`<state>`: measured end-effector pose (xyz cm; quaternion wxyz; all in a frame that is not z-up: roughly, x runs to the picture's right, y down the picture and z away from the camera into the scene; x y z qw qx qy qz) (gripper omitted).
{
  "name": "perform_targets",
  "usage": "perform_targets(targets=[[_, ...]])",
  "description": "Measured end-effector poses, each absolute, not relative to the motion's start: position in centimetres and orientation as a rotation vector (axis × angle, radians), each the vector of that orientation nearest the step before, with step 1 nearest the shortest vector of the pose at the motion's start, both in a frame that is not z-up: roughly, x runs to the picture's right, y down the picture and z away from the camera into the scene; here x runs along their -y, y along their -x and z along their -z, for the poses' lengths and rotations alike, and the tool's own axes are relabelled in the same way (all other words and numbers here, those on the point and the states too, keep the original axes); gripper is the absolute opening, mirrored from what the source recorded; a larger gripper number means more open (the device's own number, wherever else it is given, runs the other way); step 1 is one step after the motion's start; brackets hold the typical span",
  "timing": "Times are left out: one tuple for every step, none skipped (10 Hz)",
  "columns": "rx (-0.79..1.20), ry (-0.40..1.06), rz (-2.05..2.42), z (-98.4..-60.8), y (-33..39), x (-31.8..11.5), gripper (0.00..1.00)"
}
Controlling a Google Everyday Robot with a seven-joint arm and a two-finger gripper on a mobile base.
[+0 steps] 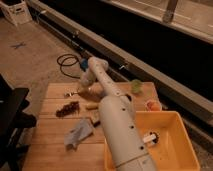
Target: Place fork in tray
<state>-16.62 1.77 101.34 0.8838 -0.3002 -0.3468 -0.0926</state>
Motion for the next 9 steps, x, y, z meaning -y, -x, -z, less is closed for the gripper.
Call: perform_targets(targets=[[0.722, 0.625, 0.193, -101.33, 16.62, -1.78, 0.00], [0.722, 0.625, 0.193, -101.33, 16.61, -1.78, 0.00], [0.722, 0.626, 0.193, -101.32, 16.62, -1.78, 0.00], [0.722, 0.626, 0.193, -101.32, 16.62, -1.79, 0.00], [0.722, 0.626, 0.193, -101.32, 16.62, -1.79, 0.00], [0.722, 0.626, 0.193, -101.32, 16.62, -1.79, 0.00], [0.722, 0.627, 0.194, -101.25, 16.64, -1.78, 0.00], [0.719, 0.630, 0.197, -100.91, 16.66, -1.61, 0.00], [0.718, 0.632, 0.200, -100.73, 16.73, -1.50, 0.00]])
